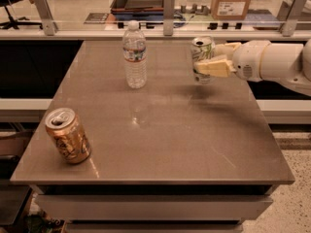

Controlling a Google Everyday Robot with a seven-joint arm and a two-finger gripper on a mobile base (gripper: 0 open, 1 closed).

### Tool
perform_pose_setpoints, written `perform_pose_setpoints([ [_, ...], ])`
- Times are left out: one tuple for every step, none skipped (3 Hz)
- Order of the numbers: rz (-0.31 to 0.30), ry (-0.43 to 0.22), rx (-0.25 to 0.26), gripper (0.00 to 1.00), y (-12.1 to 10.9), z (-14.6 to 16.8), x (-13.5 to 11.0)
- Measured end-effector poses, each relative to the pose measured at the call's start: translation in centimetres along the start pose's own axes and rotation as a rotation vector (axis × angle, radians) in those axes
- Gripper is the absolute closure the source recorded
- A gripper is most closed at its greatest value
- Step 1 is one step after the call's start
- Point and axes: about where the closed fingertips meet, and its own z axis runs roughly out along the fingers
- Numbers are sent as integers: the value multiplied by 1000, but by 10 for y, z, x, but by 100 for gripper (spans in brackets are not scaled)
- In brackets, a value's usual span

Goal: Knock 7up can over

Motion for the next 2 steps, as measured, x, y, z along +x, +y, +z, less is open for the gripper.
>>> perform_pose_setpoints([
  [-28, 85, -3, 100, -7, -8, -9],
  [-60, 212, -7, 100, -14, -19, -10],
])
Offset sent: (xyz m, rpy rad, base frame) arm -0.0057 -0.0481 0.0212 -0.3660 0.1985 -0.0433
